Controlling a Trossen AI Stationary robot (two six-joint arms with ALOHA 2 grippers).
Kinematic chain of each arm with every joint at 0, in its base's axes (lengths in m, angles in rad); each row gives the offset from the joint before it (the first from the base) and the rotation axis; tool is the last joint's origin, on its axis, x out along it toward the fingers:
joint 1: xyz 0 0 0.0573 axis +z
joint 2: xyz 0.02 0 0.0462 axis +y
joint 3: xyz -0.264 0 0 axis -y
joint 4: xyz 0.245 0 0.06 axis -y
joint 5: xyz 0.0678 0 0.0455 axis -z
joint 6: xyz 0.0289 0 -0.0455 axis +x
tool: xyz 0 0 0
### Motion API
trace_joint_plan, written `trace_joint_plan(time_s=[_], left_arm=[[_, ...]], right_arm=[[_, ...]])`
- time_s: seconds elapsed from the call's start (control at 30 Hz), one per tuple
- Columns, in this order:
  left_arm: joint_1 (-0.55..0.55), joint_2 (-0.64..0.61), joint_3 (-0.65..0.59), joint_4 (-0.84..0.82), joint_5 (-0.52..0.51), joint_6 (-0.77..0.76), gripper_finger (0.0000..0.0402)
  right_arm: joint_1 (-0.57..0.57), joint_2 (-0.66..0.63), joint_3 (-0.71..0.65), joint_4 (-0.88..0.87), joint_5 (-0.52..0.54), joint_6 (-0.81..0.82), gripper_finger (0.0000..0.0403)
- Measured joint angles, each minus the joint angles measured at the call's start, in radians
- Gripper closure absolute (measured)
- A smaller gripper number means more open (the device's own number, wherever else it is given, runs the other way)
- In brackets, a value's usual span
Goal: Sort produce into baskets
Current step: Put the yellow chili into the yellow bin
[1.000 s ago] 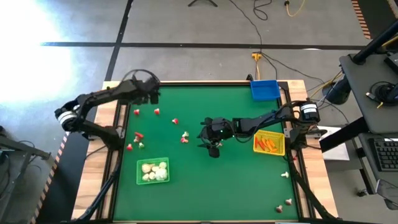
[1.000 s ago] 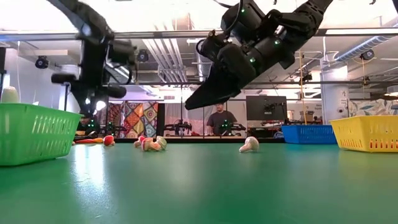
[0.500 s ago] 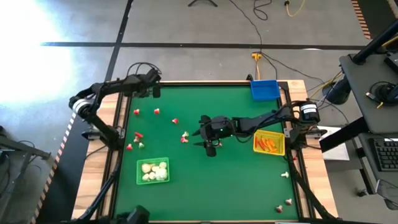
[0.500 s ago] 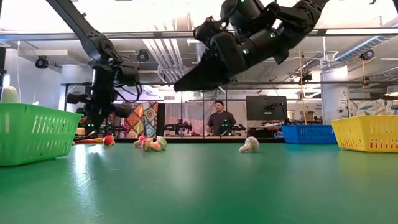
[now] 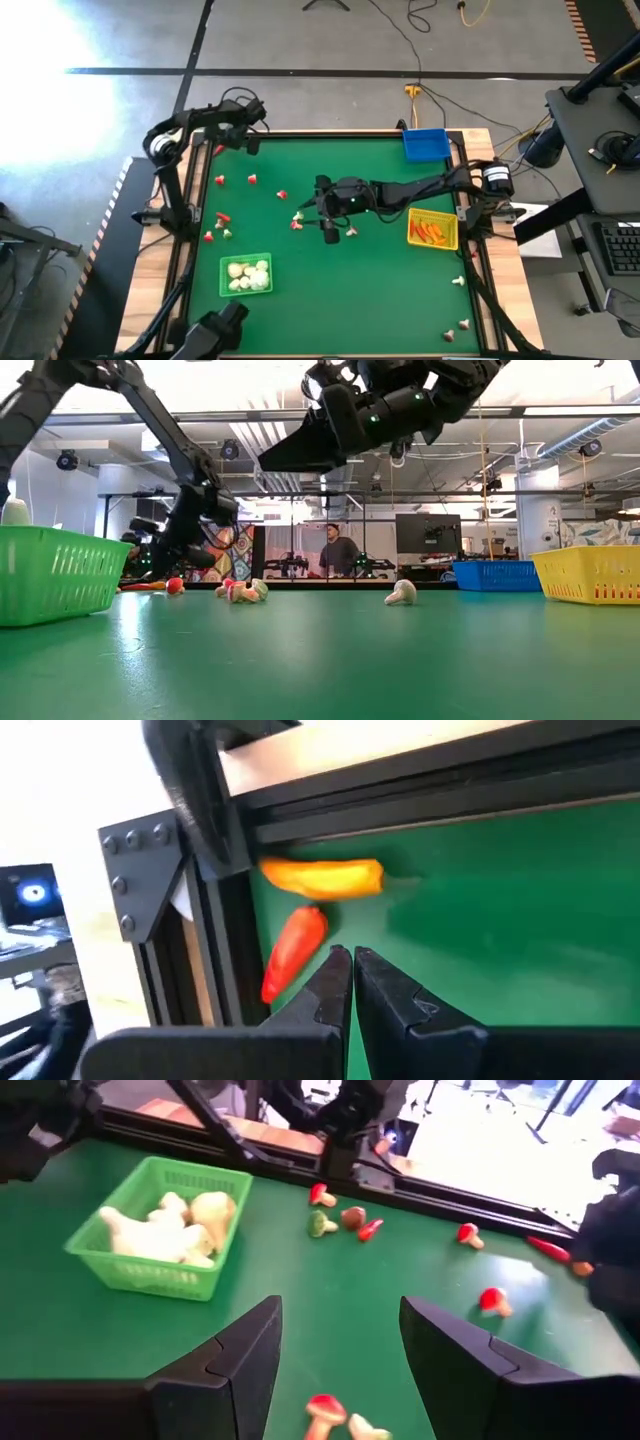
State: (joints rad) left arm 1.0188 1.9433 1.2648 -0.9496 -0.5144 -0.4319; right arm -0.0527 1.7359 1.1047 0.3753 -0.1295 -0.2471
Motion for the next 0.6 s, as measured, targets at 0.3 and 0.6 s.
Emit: trace_joint_plan(time_s=[0.3,0.6], left_arm=[[0.06,0.114,0.083,-0.085,-0.069,0.003,0.0402],[0.045,0.089,0.045,-0.112,-0.107,-0.007,0.0401]], right_arm=[[-0.041,0.0,0.004,-0.004,0.0,0.007,0.0207],[-0.092,0.0,0.001,-0.004,0.0,0.019,0.0207]])
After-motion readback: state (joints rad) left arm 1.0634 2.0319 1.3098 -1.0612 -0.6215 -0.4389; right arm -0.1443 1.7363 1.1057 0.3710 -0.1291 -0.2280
